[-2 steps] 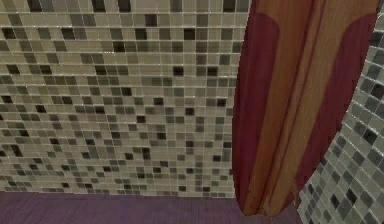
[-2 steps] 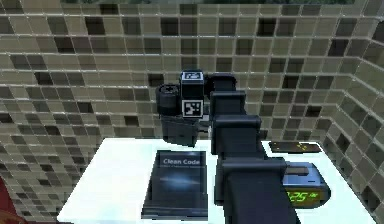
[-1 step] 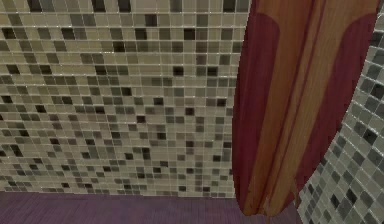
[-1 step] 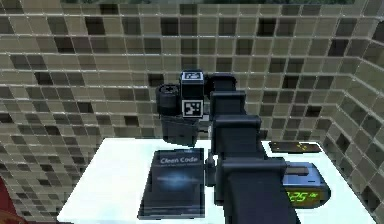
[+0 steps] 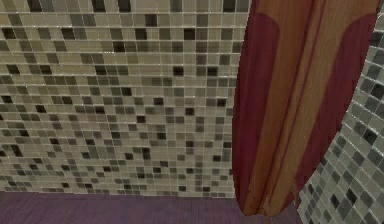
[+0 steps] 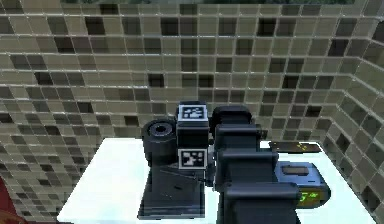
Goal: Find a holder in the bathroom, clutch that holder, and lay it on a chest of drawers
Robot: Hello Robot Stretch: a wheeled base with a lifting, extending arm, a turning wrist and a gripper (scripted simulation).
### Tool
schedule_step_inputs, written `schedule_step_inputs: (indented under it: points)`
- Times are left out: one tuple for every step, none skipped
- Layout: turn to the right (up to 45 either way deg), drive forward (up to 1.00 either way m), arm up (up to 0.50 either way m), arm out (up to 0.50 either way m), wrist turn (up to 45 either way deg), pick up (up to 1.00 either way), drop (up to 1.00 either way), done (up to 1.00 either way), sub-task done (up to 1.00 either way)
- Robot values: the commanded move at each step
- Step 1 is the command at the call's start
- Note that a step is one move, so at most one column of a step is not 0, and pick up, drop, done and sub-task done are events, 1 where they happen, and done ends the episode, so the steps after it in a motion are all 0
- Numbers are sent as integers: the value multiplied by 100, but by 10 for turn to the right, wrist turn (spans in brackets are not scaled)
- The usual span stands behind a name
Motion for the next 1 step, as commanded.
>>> schedule_step_inputs:
  points:
    - [0,0,0,0,0,0,0,100,0]
